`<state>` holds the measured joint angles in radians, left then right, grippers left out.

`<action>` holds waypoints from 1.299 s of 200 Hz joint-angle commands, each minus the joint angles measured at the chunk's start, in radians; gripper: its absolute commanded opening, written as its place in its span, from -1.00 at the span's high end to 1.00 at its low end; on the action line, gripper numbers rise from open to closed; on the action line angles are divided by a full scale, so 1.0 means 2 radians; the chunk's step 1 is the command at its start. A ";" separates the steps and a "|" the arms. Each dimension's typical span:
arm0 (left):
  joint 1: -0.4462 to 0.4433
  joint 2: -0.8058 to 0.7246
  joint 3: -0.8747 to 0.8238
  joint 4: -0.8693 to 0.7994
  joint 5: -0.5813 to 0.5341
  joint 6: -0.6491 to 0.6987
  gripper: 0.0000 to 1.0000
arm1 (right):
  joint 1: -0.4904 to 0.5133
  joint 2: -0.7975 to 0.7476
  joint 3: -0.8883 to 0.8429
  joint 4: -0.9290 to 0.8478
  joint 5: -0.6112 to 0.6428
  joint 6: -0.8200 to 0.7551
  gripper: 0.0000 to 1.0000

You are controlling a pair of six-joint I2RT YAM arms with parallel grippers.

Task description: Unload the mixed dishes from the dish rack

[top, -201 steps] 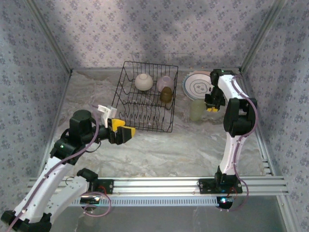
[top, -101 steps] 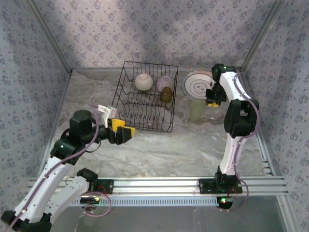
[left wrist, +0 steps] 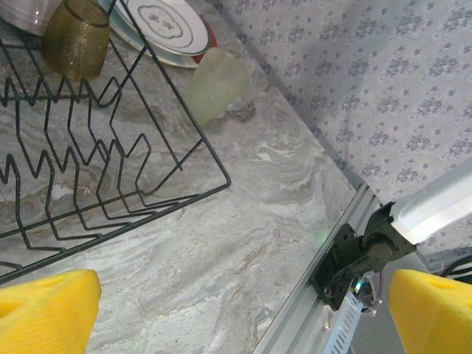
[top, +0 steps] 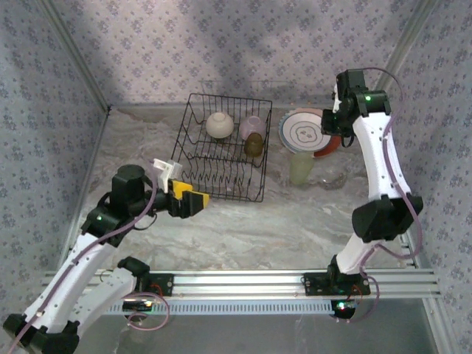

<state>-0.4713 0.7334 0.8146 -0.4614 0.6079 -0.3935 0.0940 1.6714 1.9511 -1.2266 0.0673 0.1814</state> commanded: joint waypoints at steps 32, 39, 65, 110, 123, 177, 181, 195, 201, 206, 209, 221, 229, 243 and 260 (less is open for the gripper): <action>0.003 0.009 0.013 0.009 -0.034 -0.016 -0.99 | 0.025 -0.160 -0.125 0.104 -0.042 0.007 -0.01; 0.002 0.012 0.014 0.008 -0.038 -0.017 -0.99 | 0.029 -0.184 -0.151 0.126 -0.052 0.007 -0.08; 0.001 0.033 0.026 0.008 -0.045 -0.020 -0.99 | 0.036 -0.257 -0.234 0.188 -0.088 0.014 -0.33; -0.027 0.085 0.048 0.025 -0.082 -0.026 -0.99 | 0.055 -0.345 -0.347 0.278 -0.153 0.030 -0.68; -0.038 0.103 0.059 0.029 -0.097 -0.026 -0.99 | 0.070 -0.370 -0.374 0.305 -0.155 0.033 -0.79; -0.081 0.186 0.114 0.033 -0.143 -0.024 -0.99 | 0.112 -0.444 -0.505 0.437 -0.193 0.050 -0.99; -0.084 0.190 0.118 0.034 -0.147 -0.024 -0.98 | 0.116 -0.447 -0.513 0.444 -0.196 0.050 -0.99; -0.092 0.207 0.131 0.033 -0.161 -0.023 -0.99 | 0.128 -0.456 -0.538 0.471 -0.203 0.050 -0.99; -0.095 0.215 0.136 0.033 -0.167 -0.023 -0.99 | 0.134 -0.460 -0.549 0.481 -0.205 0.051 -0.99; -0.098 0.220 0.141 0.033 -0.172 -0.023 -0.99 | 0.137 -0.463 -0.558 0.489 -0.205 0.051 -0.99; -0.099 0.224 0.144 0.033 -0.174 -0.023 -0.99 | 0.140 -0.466 -0.564 0.495 -0.206 0.052 -0.99; -0.104 0.240 0.154 0.034 -0.184 -0.023 -0.99 | 0.146 -0.477 -0.591 0.526 -0.210 0.058 -0.99; -0.107 0.253 0.164 0.033 -0.189 -0.023 -0.98 | 0.148 -0.485 -0.611 0.549 -0.215 0.062 -0.99; -0.112 0.277 0.181 0.028 -0.203 -0.022 -0.99 | 0.150 -0.492 -0.639 0.584 -0.219 0.069 -0.99; -0.114 0.312 0.209 0.013 -0.223 -0.021 -0.99 | 0.155 -0.491 -0.657 0.602 -0.215 0.074 -0.99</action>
<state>-0.6899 1.2888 1.1511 -0.4160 0.2363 -0.4381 0.3893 0.7013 0.6788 -0.1650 -0.3454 0.2981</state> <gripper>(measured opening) 0.993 0.995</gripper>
